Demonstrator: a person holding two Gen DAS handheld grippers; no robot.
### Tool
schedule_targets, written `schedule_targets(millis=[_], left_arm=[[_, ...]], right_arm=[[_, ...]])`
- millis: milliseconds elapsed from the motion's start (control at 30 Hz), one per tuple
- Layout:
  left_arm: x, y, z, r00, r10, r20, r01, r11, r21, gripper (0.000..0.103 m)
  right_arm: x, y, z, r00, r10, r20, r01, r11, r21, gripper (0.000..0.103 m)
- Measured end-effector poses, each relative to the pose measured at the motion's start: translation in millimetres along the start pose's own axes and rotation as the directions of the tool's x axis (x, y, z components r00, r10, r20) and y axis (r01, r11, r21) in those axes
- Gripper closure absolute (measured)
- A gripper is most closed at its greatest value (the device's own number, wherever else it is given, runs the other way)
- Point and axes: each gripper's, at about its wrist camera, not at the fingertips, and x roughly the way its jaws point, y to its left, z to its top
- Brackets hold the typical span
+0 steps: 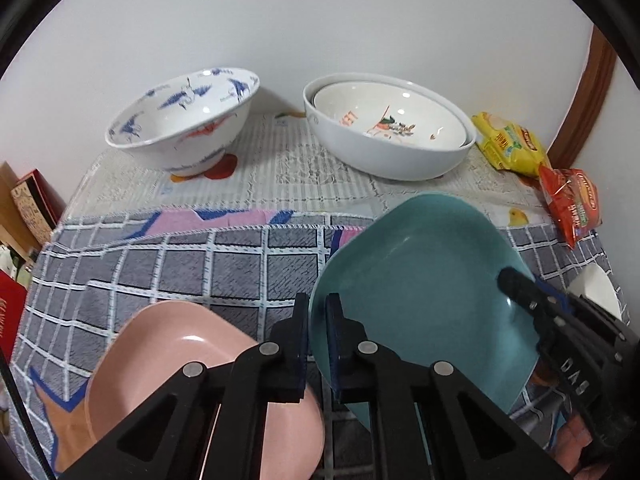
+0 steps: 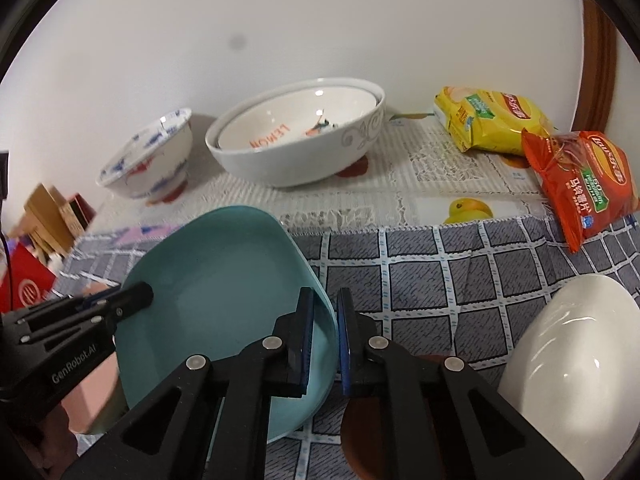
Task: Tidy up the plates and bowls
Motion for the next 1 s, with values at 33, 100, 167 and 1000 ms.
schedule_targets(millis=[33, 100, 167, 1000], left_arm=[[-5, 1, 0, 1.000, 0.000, 0.005, 0.000, 1.000, 0.002, 0.094], [-17, 3, 0, 1.000, -0.005, 0.011, 0.005, 1.000, 0.000, 0.094], [-28, 4, -2, 1.000, 0.007, 0.024, -0.007, 1.000, 0.004, 0.094], [-132, 37, -48, 0.988, 0.110, 0.107, -0.103, 0.992, -0.067, 0.094]], right_arm=[[-6, 1, 1, 1.000, 0.012, 0.013, -0.012, 1.000, 0.003, 0.092], [-18, 3, 3, 0.999, 0.030, 0.038, -0.030, 1.000, 0.007, 0.092], [-29, 6, 3, 0.997, 0.048, 0.054, -0.049, 0.999, 0.019, 0.091], [-110, 57, -26, 0.971, 0.202, 0.130, -0.200, 0.979, -0.027, 0.091]])
